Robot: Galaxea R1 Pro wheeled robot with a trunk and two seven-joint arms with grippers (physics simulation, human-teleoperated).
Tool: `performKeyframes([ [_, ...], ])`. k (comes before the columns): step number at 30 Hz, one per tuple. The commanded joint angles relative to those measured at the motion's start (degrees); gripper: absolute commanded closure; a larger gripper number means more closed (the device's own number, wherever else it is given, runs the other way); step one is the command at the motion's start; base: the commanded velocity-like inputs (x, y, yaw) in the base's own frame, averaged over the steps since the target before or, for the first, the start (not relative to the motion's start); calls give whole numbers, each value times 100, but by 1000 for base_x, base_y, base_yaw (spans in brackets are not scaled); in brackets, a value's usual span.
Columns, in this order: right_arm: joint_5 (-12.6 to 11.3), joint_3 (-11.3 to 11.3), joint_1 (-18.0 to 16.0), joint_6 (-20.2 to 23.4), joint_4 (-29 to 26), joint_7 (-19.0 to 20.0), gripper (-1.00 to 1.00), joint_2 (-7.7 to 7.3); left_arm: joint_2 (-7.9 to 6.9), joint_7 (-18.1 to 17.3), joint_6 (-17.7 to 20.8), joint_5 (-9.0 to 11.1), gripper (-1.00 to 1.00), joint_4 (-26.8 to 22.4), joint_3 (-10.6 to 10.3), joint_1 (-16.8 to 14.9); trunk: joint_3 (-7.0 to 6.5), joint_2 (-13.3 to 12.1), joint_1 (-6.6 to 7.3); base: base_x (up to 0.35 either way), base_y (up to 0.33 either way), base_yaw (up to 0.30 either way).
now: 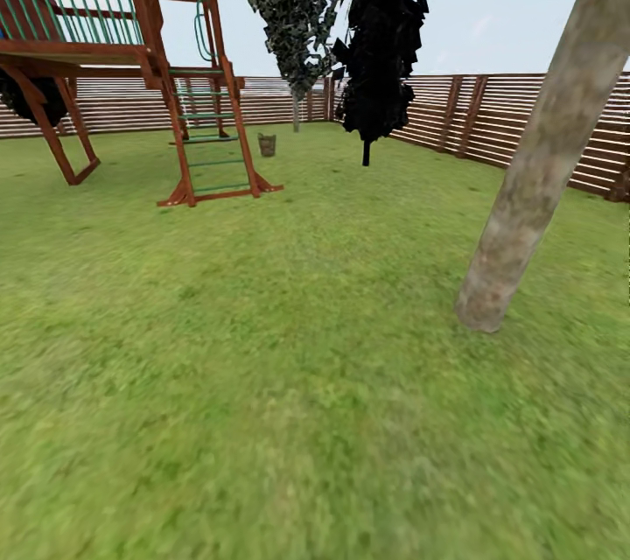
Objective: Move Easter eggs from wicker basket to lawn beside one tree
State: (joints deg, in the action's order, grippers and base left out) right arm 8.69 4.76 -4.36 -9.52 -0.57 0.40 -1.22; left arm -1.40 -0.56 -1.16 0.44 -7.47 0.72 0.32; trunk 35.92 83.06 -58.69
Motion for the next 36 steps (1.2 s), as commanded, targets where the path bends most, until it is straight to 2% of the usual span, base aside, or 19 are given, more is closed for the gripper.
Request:
performKeyframes([
  [1,12,43,-3,-5,4,-8,-100,-4,0,-6,-7,3,-100,-9,7,3,4,2,-4,342,99,-55],
  [10,10,51,-3,12,12,-31,-100,-45,0,-6,-7,0,-100,-9,7,3,4,2,-4,342,100,-6],
  [36,43,41,-3,-32,-33,-31,-100,-11,0,-6,-7,0,-100,-9,7,3,4,2,-4,342,99,0],
])
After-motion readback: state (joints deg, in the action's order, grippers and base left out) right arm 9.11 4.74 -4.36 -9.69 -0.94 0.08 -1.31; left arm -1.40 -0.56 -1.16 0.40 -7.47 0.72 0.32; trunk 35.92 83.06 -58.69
